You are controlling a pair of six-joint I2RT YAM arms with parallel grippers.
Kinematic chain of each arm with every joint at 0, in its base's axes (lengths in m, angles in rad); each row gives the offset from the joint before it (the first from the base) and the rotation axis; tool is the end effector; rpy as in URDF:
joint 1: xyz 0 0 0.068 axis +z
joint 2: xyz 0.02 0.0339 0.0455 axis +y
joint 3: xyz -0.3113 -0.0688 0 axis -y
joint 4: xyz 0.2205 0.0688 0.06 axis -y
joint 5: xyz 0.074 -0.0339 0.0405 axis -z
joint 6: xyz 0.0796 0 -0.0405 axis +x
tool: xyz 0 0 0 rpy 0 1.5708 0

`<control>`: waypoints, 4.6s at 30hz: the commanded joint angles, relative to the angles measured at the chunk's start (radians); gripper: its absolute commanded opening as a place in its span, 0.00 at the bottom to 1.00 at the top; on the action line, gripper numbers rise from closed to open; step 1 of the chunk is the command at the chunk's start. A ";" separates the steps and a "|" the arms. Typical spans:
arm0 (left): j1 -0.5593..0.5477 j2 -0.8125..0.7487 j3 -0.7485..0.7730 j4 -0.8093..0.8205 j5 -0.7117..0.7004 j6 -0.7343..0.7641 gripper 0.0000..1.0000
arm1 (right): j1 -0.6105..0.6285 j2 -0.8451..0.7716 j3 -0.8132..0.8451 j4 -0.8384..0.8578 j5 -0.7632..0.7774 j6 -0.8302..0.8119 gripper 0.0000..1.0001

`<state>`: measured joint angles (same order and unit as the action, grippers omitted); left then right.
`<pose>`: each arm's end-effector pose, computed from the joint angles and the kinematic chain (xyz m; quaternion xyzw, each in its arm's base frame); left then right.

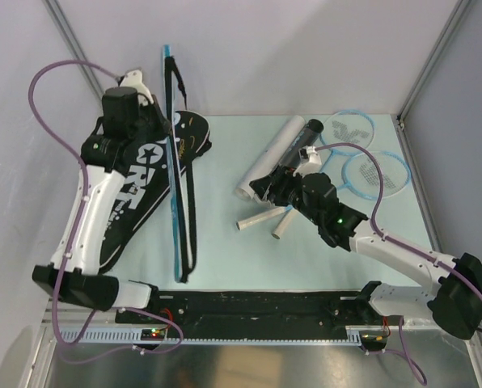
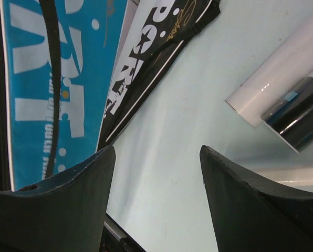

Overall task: Pack up the badminton gear
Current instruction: Open the racket bag at the center of the board, then pick up the racket from the center of the board.

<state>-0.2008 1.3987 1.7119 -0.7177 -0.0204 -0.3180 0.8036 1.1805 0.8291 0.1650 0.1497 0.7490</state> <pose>0.2935 -0.0581 0.4848 -0.0545 0.8329 -0.1330 0.5344 0.2024 0.1928 0.3535 0.0268 0.7687 0.4048 0.4944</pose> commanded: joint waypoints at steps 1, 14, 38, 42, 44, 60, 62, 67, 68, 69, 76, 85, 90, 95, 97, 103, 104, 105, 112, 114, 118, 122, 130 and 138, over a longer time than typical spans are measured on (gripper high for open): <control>-0.009 -0.088 -0.141 0.045 -0.056 -0.088 0.00 | 0.005 -0.042 0.041 -0.034 -0.050 -0.039 0.71; -0.011 -0.026 -0.582 0.245 0.148 -0.252 0.00 | 0.092 0.126 0.042 -0.001 -0.236 0.000 0.68; 0.014 -0.083 -0.651 0.283 0.372 -0.195 0.00 | 0.091 0.331 0.068 0.055 -0.297 0.035 0.66; 0.021 -0.109 -0.666 0.260 0.363 -0.153 0.00 | 0.014 0.235 0.067 -0.095 -0.122 0.019 0.69; 0.021 -0.114 -0.670 0.245 0.370 -0.141 0.00 | -0.029 0.168 0.067 -0.195 0.000 0.042 0.73; 0.021 -0.217 -0.773 0.210 0.395 -0.048 0.00 | -0.465 0.076 -0.036 -0.427 0.133 0.497 0.60; 0.021 -0.230 -0.787 0.209 0.399 -0.034 0.00 | -0.504 0.103 -0.040 -0.396 0.116 0.503 0.59; 0.021 -0.242 -0.809 0.209 0.405 -0.014 0.00 | -0.565 0.176 -0.042 -0.330 0.087 0.511 0.58; 0.021 -0.241 -0.811 0.210 0.408 -0.013 0.00 | -0.571 0.188 -0.042 -0.314 0.085 0.510 0.58; 0.021 -0.239 -0.813 0.209 0.411 -0.012 0.00 | -0.576 0.205 -0.042 -0.295 0.084 0.509 0.57; 0.021 -0.231 -0.812 0.211 0.419 -0.010 0.00 | -0.605 0.306 -0.042 -0.302 0.067 0.588 0.58; 0.021 -0.226 -0.806 0.210 0.406 -0.010 0.00 | -0.622 0.418 -0.042 -0.209 0.059 0.598 0.55; 0.021 -0.219 -0.797 0.211 0.402 -0.014 0.00 | -0.634 0.472 -0.042 -0.181 0.062 0.592 0.52; 0.021 -0.218 -0.795 0.213 0.399 -0.018 0.00 | -0.640 0.492 -0.041 -0.141 0.072 0.567 0.46; 0.021 -0.218 -0.794 0.213 0.395 -0.019 0.00 | -0.642 0.491 -0.041 -0.129 0.079 0.553 0.37; 0.021 -0.211 -0.761 0.216 0.391 -0.045 0.00 | -0.657 0.455 -0.042 -0.131 0.082 0.509 0.08; 0.021 -0.211 -0.757 0.216 0.384 -0.049 0.00 | -0.658 0.443 -0.042 -0.138 0.089 0.495 0.04; 0.021 -0.210 -0.753 0.216 0.380 -0.054 0.00 | -0.658 0.423 -0.042 -0.148 0.099 0.483 0.02; 0.021 -0.201 -0.722 0.217 0.349 -0.076 0.00 | -0.659 0.218 -0.045 -0.216 0.162 0.348 0.00; 0.021 -0.192 -0.707 0.217 0.347 -0.078 0.00 | -0.659 0.150 -0.044 -0.235 0.172 0.298 0.00; 0.021 -0.166 -0.678 0.217 0.345 -0.080 0.00 | -0.659 0.039 -0.043 -0.249 0.125 0.171 0.00; 0.021 -0.150 -0.653 0.216 0.339 -0.058 0.00 | -0.659 -0.038 -0.016 -0.291 0.019 0.024 0.00; 0.021 -0.130 -0.644 0.218 0.350 -0.014 0.00 | -0.647 -0.102 0.128 -0.492 -0.250 -0.175 0.00; 0.021 -0.139 -0.648 0.246 0.381 -0.010 0.00 | -0.361 -0.102 0.155 -0.588 -0.238 -0.212 0.00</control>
<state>-0.1825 1.2755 1.0233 -0.5327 0.3271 -0.3511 0.2863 1.0935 0.9432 -0.3698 -0.0723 0.5800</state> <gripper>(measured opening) 0.008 0.048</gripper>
